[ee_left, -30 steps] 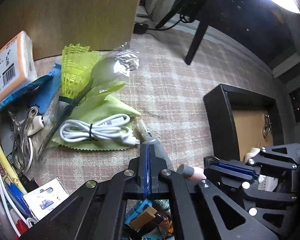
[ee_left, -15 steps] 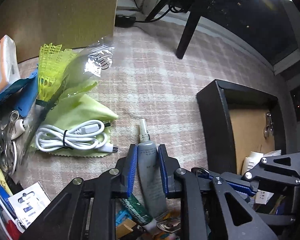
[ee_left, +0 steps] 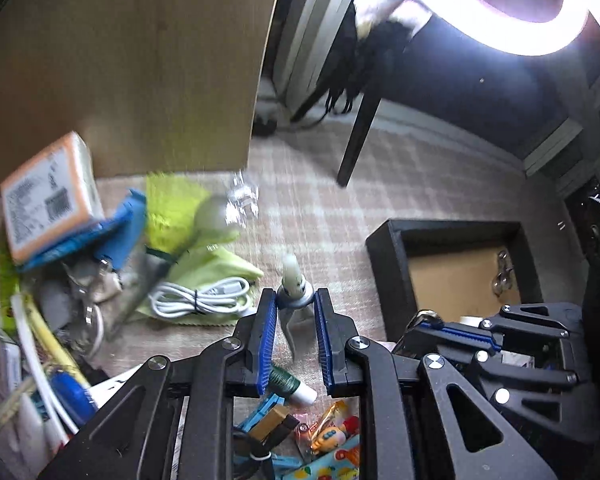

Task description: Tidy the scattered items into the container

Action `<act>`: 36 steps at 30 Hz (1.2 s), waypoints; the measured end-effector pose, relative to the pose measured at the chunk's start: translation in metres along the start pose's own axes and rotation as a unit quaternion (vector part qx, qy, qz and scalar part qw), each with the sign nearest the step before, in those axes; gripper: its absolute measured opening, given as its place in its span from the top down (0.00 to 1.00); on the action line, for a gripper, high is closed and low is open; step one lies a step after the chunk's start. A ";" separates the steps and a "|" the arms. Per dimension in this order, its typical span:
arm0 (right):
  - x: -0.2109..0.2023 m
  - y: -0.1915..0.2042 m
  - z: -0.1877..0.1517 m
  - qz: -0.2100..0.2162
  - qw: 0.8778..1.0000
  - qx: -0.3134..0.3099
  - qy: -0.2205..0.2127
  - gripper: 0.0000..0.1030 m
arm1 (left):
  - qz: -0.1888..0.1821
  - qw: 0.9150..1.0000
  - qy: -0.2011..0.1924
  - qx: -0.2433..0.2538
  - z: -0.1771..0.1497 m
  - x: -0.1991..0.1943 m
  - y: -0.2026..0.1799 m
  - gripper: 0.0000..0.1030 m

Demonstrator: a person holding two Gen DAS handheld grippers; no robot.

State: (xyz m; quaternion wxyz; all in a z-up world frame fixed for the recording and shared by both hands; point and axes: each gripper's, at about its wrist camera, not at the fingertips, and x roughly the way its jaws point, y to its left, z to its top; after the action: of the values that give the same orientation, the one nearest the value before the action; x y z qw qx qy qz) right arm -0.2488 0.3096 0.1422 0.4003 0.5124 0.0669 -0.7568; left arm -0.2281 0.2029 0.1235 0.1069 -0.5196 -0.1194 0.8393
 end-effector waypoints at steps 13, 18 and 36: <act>-0.091 -0.034 -0.012 -0.061 0.994 0.034 -0.080 0.97 | -0.064 0.996 -0.037 0.054 -0.014 -0.045 -0.069 0.83; -0.125 -0.072 -0.036 -0.099 0.988 0.071 -0.096 0.97 | -0.098 0.990 -0.020 0.097 -0.028 -0.041 -0.117 0.83; -0.183 -0.147 -0.090 -0.200 0.962 0.148 -0.114 0.39 | -0.129 0.976 0.044 0.168 -0.062 -0.041 -0.195 0.61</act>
State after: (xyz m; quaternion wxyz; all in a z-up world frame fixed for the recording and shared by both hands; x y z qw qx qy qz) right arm -0.2551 0.5525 0.2070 0.1655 0.4528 0.0089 -0.8761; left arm -0.1436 0.3810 0.1918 0.3051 -0.5108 -0.0378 0.8028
